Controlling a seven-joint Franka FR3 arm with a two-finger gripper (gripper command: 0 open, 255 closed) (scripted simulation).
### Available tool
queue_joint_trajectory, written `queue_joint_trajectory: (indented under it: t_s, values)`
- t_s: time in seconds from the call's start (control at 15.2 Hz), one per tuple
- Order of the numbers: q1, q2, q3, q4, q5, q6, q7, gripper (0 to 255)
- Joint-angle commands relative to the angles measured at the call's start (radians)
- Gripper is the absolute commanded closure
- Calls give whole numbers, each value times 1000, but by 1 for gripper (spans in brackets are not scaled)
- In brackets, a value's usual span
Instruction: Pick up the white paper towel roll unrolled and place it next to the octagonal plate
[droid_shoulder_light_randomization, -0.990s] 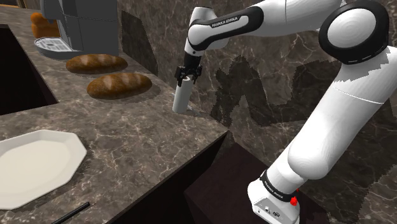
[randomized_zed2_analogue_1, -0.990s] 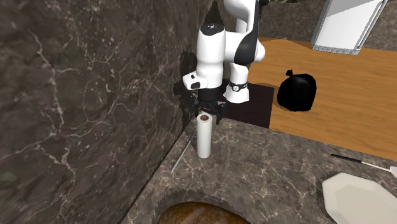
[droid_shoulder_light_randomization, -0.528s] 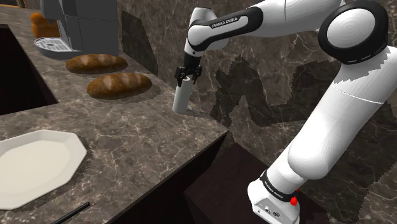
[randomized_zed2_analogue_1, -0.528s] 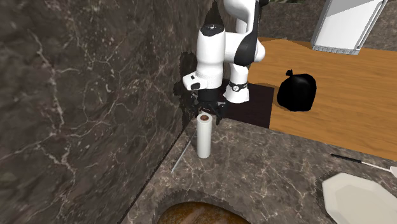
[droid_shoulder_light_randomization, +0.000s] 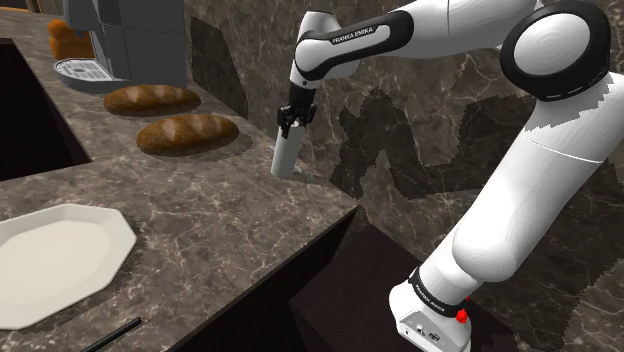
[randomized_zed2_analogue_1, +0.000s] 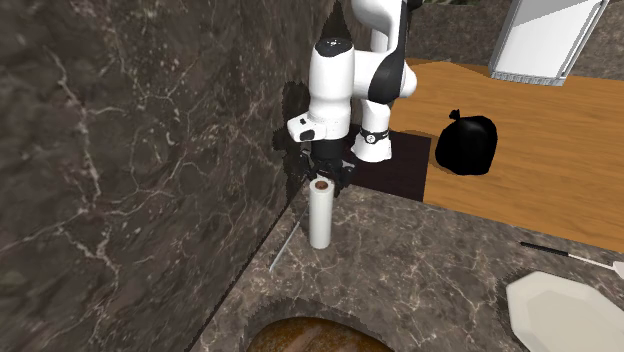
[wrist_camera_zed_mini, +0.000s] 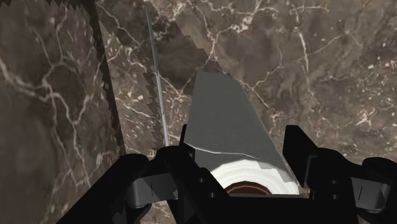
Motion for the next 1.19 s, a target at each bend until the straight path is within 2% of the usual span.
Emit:
queue_joint_trajectory:
  t_s: [0.0,1.12]
  values:
    - [0,0,0,0,0,0,0,255]
    - [0,-58,0,145,3,-204,-4,255]
